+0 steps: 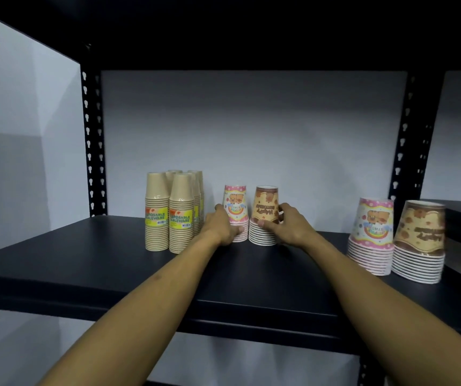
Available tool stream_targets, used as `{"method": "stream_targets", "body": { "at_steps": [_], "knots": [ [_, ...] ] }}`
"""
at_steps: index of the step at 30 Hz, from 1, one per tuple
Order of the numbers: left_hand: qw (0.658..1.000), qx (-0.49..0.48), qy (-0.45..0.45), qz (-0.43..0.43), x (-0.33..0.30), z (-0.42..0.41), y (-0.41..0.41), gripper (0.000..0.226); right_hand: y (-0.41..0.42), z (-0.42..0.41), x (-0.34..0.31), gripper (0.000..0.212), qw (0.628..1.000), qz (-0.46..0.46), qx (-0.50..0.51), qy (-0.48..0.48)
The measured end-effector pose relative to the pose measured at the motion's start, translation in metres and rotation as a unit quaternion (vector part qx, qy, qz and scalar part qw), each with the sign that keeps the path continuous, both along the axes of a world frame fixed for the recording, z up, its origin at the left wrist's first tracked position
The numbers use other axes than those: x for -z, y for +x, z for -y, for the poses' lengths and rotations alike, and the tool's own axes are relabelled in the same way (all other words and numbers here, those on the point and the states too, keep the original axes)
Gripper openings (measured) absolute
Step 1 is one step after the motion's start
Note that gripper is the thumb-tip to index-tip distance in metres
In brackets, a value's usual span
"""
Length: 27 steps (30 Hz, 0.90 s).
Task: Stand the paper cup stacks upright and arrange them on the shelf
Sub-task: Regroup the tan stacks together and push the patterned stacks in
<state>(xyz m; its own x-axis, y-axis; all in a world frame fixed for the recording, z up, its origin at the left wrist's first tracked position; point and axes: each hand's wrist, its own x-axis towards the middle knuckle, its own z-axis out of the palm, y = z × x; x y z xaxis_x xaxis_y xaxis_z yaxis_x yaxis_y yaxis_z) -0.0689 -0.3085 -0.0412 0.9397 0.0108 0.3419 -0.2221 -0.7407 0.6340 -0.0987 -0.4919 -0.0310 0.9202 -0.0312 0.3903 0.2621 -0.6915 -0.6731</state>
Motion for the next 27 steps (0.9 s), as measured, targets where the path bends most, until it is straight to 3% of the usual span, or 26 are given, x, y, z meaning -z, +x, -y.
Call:
{"method": "stream_targets", "body": {
  "at_steps": [27],
  "knots": [
    [1.0,0.017,-0.016,-0.012,0.0058,-0.0096,0.0067,0.069,0.0006,-0.0015,0.0015,0.063,1.0,-0.003,-0.007,-0.009]
  ]
}}
